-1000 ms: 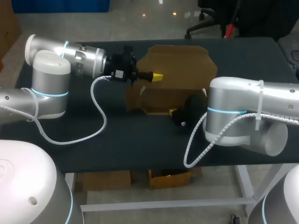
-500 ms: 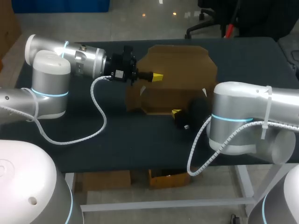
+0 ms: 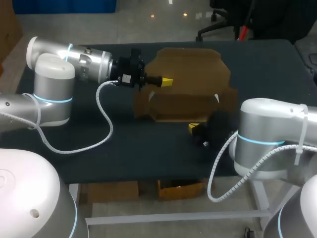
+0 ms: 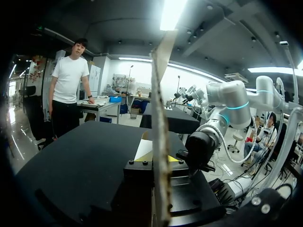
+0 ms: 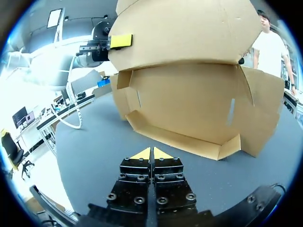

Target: Assemble the packaging by folding the flat box into shape, placing the metal phone stand inside, and closing the box properly

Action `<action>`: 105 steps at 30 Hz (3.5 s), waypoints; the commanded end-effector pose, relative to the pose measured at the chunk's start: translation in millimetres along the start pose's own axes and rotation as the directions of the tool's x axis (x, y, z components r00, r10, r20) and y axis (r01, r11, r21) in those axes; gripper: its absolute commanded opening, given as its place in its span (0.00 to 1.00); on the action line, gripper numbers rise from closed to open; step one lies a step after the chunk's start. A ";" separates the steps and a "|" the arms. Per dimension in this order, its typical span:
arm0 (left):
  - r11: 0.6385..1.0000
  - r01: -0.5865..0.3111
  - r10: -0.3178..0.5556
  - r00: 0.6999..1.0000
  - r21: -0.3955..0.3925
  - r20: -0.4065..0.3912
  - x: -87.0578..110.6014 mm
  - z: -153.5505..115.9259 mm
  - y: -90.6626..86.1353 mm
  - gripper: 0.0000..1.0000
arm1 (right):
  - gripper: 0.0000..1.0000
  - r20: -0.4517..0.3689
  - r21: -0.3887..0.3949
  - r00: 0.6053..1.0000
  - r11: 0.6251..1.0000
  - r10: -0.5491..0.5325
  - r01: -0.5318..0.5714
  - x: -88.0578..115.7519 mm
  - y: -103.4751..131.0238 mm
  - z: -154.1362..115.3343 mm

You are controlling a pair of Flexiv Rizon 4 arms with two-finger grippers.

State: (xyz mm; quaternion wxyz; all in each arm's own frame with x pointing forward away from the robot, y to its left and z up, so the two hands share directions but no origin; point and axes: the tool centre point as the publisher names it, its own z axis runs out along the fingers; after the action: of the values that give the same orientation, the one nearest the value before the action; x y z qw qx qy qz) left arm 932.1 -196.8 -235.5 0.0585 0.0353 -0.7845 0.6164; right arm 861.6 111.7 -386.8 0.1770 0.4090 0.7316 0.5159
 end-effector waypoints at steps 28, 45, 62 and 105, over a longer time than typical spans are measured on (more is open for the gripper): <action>1.000 0.001 -0.001 1.000 -0.003 -0.002 -0.7 0.2 2.5 0.00 | 0.00 -0.097 -0.004 0.990 0.995 -0.102 0.102 -39.3 -5.8 -122.5; 1.000 0.001 -0.001 1.000 -0.003 -0.002 -0.7 0.2 2.5 0.00 | 0.00 -0.151 0.040 0.969 0.978 -0.195 0.203 -78.3 -1.2 -138.9; 1.000 0.001 -0.001 1.000 -0.003 -0.002 -0.7 0.2 2.5 0.00 | 0.00 -0.179 0.079 0.947 0.956 -0.267 0.284 -117.3 4.7 -140.1; 1.000 0.001 -0.001 1.000 -0.003 -0.002 -0.7 0.2 2.5 0.00 | 0.42 -0.369 0.071 0.842 0.891 -0.394 0.448 -183.8 26.4 -69.7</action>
State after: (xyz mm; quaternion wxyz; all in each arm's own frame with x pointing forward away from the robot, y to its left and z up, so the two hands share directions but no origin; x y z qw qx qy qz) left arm 932.0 -196.8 -235.6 0.0584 0.0354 -0.7845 0.6164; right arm 929.8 -72.0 -364.3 0.1333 0.1589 0.8593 0.4675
